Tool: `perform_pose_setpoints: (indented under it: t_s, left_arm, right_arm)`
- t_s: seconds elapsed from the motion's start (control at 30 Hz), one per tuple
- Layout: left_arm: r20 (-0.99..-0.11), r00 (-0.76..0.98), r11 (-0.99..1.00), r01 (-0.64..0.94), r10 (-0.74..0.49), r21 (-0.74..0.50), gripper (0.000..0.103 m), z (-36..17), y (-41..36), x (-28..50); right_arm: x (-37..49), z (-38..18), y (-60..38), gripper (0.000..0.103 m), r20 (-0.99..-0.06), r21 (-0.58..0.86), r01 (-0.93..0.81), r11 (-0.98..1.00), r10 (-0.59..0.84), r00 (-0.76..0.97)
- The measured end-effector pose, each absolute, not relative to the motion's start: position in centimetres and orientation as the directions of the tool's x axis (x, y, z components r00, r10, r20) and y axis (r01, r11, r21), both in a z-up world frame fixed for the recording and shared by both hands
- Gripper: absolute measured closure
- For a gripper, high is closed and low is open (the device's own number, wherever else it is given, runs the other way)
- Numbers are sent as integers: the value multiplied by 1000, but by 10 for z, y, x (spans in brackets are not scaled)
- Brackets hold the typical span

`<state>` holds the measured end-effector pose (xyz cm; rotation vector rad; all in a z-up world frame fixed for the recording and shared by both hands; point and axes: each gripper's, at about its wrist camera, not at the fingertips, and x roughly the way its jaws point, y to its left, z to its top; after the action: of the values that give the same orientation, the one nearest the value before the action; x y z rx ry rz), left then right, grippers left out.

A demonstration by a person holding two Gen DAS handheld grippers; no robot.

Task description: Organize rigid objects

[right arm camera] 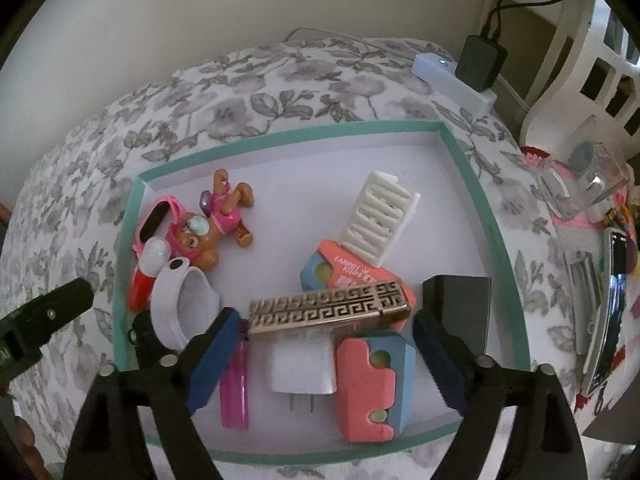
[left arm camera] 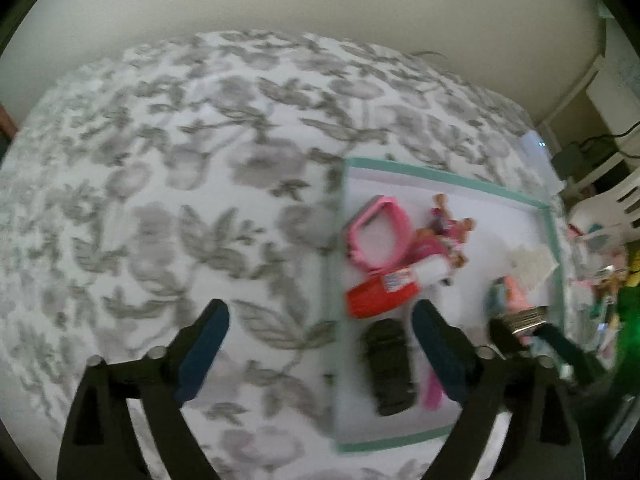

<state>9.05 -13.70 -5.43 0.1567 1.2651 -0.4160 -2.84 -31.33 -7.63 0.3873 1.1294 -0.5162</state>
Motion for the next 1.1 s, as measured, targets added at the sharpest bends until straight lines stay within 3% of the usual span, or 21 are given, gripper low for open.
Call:
perform_pose_setpoints:
  t_s: [0.23,0.37,1.1]
  left_arm:
    - [-948,287,932,362,-139,-26,8,-63,-112,85]
    - [-947,289,930,366,-137,-23,8,-66,-106,79]
    - [-939,323,922,387,-119,16,8,-51,-82,44]
  right_arm:
    - [-37,-72,-305,7,-919,46,566,823,-188,347]
    - [-42,-70,-296,0,-917,49,557,829,-184,355]
    - [-73,-54,-261,0,-908,69,541,838,-172,383]
